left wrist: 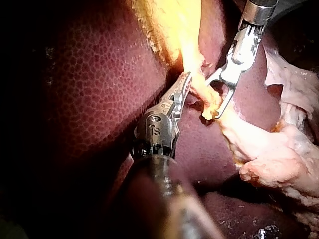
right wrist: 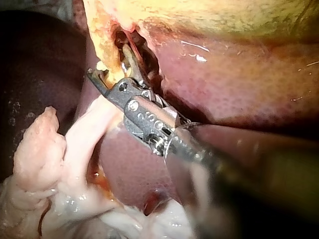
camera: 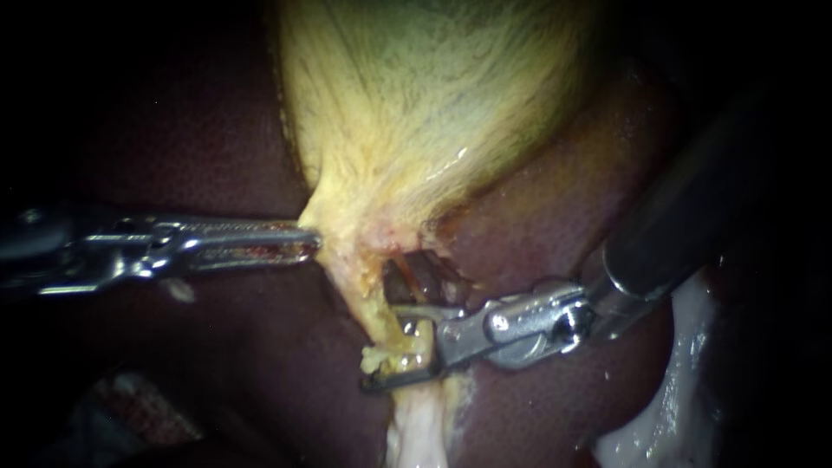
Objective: Going back first clip left tube
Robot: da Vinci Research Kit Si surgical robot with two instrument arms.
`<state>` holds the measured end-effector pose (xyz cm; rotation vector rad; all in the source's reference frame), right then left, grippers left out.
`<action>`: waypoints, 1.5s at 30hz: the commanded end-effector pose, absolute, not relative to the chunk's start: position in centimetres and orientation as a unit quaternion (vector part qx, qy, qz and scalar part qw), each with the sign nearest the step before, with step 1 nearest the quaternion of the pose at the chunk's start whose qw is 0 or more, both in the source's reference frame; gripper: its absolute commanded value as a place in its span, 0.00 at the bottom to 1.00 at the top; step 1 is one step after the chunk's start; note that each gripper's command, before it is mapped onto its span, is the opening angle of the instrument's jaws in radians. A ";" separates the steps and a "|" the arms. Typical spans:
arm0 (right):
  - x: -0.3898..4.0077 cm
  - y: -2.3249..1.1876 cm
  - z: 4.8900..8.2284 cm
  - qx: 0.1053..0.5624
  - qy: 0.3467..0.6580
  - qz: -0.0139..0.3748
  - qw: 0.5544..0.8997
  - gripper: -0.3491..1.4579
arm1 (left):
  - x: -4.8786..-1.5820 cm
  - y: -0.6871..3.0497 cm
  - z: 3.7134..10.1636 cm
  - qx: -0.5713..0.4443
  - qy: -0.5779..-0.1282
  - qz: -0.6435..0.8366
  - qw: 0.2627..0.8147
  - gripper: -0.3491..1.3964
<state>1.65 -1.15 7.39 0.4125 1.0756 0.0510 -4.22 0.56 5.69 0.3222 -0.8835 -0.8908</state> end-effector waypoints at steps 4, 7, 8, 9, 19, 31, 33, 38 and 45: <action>1.59 -1.14 7.36 0.193 0.509 0.021 0.838 0.52 | -4.22 0.56 5.69 0.150 -0.412 -0.415 0.798 0.00; 1.47 -1.13 7.30 0.191 0.509 0.023 0.839 0.52 | -4.22 0.55 5.70 0.151 -0.411 -0.417 0.796 0.00; 1.43 -1.12 7.28 0.190 0.509 0.024 0.839 0.52 | -4.22 0.55 5.71 0.151 -0.411 -0.417 0.797 0.00; 1.37 -1.11 7.23 0.189 0.509 0.026 0.840 0.52 | -4.21 0.55 5.72 0.151 -0.411 -0.417 0.797 0.00; 0.76 -0.90 6.70 0.171 0.510 0.017 0.843 0.52 | -4.19 0.54 5.87 0.150 -0.412 -0.417 0.796 0.00; 0.40 -0.67 6.30 0.139 0.512 -0.011 0.848 0.53 | -4.24 0.49 6.08 0.147 -0.411 -0.421 0.795 0.00; 0.35 -0.66 6.28 0.135 0.513 -0.019 0.847 0.53 | -4.26 0.47 6.14 0.146 -0.410 -0.423 0.794 0.00; 0.30 -0.65 6.27 0.133 0.514 -0.024 0.847 0.53 | -4.35 0.40 6.28 0.149 -0.413 -0.419 0.795 0.00; 0.25 -0.65 6.25 0.134 0.515 -0.025 0.846 0.52 | -4.65 0.25 6.59 0.164 -0.417 -0.417 0.791 0.00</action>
